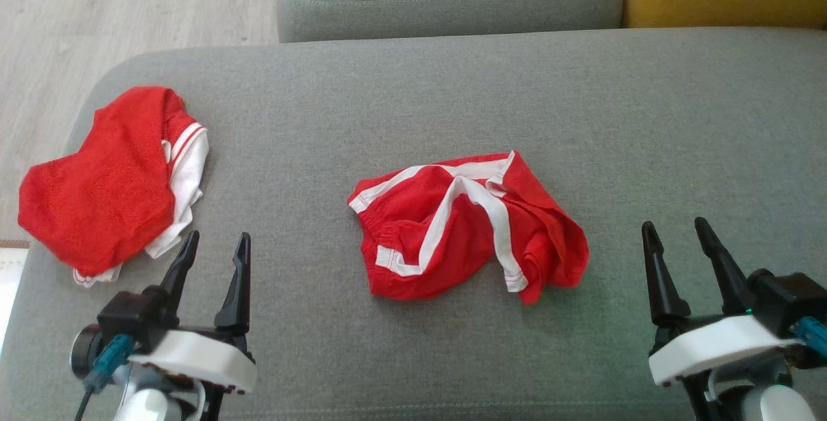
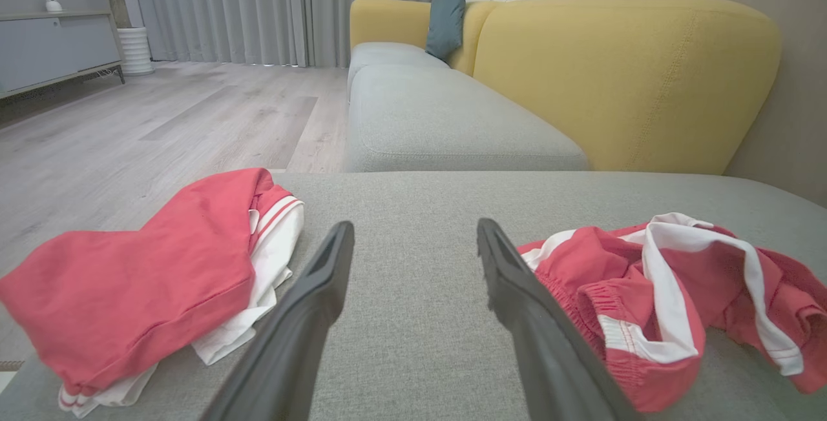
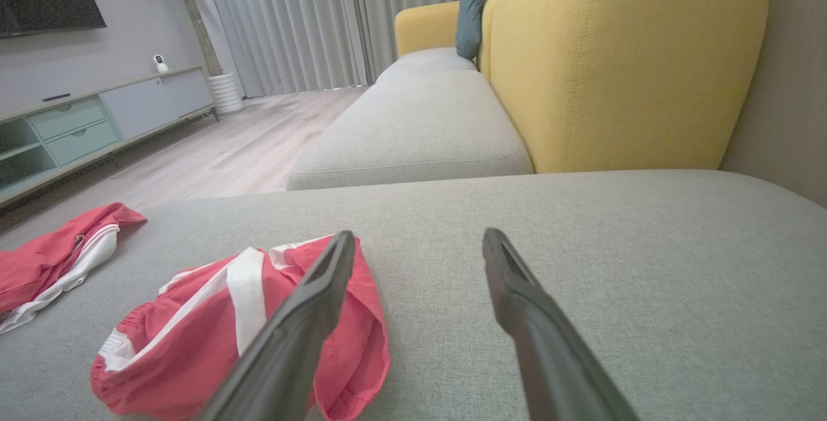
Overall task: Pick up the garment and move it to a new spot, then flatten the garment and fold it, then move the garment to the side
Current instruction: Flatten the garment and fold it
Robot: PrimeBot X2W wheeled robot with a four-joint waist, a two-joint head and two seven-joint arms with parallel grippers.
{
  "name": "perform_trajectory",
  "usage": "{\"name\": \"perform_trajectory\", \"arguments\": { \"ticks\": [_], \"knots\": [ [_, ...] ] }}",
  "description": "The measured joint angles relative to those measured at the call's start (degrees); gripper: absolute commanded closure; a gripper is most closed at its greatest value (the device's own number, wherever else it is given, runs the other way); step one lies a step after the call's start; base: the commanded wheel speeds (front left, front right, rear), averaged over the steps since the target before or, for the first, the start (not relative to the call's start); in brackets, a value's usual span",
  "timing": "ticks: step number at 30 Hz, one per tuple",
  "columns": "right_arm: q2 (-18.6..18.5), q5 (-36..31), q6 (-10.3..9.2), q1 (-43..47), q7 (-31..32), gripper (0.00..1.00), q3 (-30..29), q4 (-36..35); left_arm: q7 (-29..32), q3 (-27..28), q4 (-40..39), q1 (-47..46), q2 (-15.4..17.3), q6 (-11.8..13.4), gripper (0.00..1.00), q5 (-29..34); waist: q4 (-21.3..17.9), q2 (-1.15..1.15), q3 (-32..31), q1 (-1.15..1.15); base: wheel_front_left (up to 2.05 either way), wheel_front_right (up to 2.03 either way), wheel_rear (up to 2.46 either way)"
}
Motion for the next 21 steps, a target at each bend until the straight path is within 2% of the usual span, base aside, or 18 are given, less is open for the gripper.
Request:
{"name": "perform_trajectory", "arguments": {
  "ticks": [10, 17, 21],
  "knots": [
    [0.0, 0.0, 0.00, 0.0, 0.6, 0.00, 1.4, 0.4, 0.0, 0.0, -0.1, -0.2, 0.0, 0.0, 0.00, 0.6, 0.3, 0.00, 1.1, 0.00, 0.00, 0.00, 0.00],
    [0.0, 0.1, 0.00, -1.3, 2.1, 0.00, 7.7, 4.6, 0.0, -0.1, -0.2, -2.1, -0.2, -0.6, 0.00, 1.5, 1.3, 0.00, 3.3, 0.00, 0.00, 0.00, 0.00],
    [0.0, 0.0, 0.00, -5.1, 2.1, 0.00, 9.6, 8.5, 0.0, -0.3, -0.4, -4.5, -0.7, -1.1, 0.00, 2.2, 2.1, 0.00, 5.1, 0.00, 0.00, 0.00, 0.00]
  ]
}}
